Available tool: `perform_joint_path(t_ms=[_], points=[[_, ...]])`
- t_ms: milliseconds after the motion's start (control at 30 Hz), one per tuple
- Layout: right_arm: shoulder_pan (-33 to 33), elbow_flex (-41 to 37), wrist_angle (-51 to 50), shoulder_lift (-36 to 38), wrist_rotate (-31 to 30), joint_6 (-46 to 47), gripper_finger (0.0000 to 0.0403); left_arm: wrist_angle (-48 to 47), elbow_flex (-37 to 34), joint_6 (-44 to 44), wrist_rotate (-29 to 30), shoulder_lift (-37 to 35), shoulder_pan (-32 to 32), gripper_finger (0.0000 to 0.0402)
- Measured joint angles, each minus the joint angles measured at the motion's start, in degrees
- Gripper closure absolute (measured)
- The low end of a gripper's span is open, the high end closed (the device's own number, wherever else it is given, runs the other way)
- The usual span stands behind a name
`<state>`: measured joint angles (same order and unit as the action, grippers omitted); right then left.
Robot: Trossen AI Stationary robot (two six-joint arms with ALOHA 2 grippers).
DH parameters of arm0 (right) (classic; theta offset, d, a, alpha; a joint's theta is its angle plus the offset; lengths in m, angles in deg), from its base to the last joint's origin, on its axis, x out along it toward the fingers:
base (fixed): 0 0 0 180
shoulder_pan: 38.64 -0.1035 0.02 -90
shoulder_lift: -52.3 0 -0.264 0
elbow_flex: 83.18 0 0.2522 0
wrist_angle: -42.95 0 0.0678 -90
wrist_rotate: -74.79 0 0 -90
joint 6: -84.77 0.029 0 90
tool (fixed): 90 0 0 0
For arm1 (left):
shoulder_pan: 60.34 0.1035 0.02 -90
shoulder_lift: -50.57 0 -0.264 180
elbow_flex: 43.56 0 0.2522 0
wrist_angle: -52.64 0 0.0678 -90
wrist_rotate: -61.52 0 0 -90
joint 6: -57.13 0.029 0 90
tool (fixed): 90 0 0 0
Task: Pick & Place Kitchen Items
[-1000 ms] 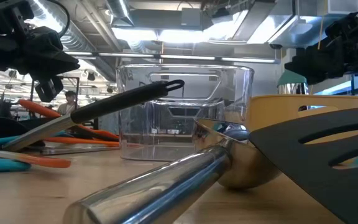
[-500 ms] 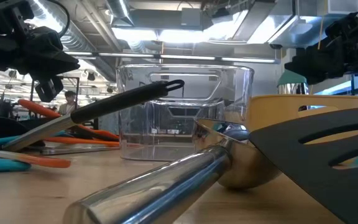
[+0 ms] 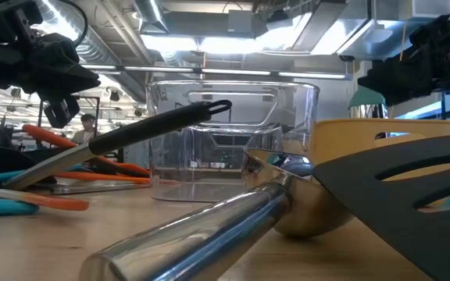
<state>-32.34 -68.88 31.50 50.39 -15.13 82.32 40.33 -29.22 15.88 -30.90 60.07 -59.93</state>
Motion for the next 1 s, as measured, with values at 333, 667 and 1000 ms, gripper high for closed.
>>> perform_joint_path(t_ms=[333,667,1000], points=[[0.0,0.0,43.9,0.0,3.1,-2.2,0.0201,0.0,0.0,0.0,0.0,0.0,0.0,0.0373],[0.0,0.6,68.6,0.0,30.4,7.8,0.0201,0.0,0.0,0.0,0.0,0.0,0.0,0.0373],[-0.1,12.1,41.2,-8.2,33.3,11.4,0.0201,0.0,0.0,0.0,0.0,0.0,0.0,0.0373]])
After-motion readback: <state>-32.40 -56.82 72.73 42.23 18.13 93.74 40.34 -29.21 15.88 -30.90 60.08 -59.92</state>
